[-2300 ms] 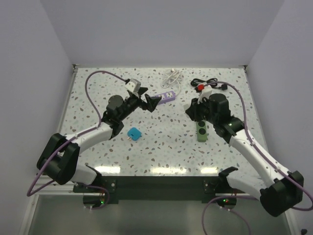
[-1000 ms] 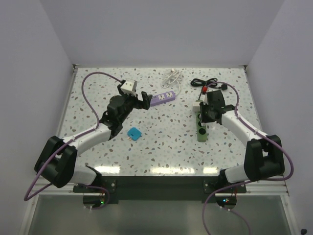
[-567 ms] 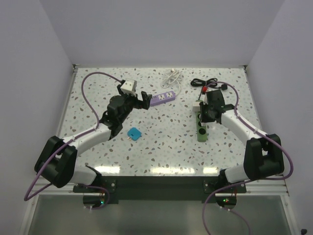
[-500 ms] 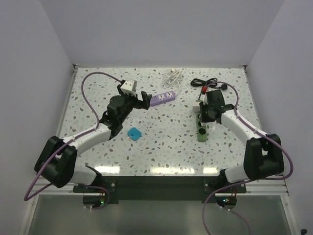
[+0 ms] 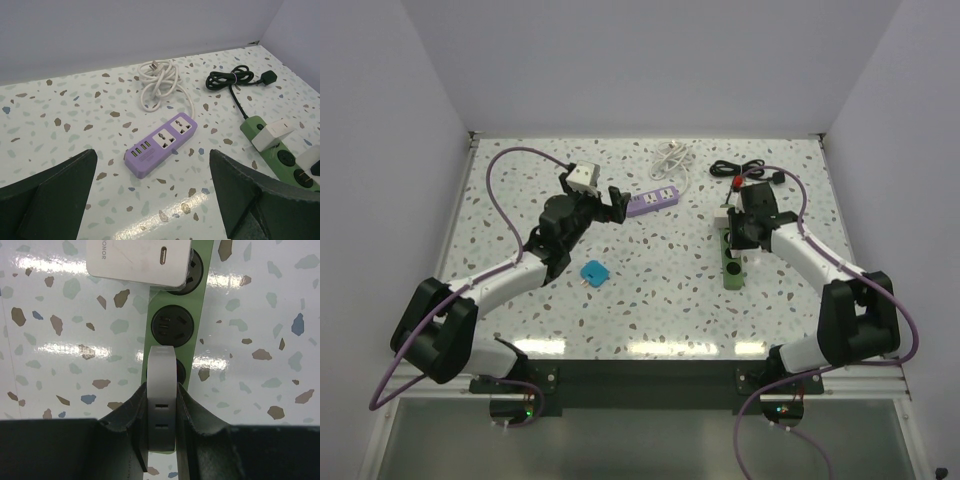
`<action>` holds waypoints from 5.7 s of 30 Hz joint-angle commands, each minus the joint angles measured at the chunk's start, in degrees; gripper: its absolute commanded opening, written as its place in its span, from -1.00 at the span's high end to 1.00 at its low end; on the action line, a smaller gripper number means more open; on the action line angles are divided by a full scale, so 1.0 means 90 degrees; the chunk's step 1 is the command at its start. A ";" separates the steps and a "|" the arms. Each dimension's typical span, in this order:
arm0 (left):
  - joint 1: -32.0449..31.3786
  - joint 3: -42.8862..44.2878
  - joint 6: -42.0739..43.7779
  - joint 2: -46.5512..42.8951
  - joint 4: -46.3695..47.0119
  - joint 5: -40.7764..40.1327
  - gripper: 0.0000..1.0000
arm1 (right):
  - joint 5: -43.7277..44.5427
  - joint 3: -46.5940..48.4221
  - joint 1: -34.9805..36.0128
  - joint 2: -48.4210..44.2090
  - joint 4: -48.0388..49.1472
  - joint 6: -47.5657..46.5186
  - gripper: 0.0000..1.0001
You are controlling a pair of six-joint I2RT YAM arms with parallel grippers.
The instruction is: Insert the plug
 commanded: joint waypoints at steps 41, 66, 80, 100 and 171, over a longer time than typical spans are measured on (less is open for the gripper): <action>0.0010 -0.0143 -0.0123 -0.0389 0.0061 -0.0119 -1.00 | 0.0987 -0.0678 0.0717 0.0057 0.0533 0.0563 1.00; 0.0001 -0.0192 -0.0123 -0.0682 -0.0056 -0.0041 -1.00 | 0.0274 -0.0668 0.0737 0.0203 -0.0072 0.0417 1.00; -0.0019 -0.0094 -0.0143 -0.0848 -0.0418 -0.0187 -1.00 | -0.0554 -0.0619 0.0737 0.0224 0.0376 0.0377 1.00; -0.0019 -0.0094 -0.0123 -0.0907 -0.0486 -0.0304 -1.00 | 0.0283 -0.0306 0.1137 0.0360 0.0367 0.0650 1.00; 0.0157 -0.1216 -0.1421 -0.1619 -0.1658 -0.2628 -1.00 | -0.1815 0.0191 0.3118 0.0620 0.3450 -0.1233 -0.56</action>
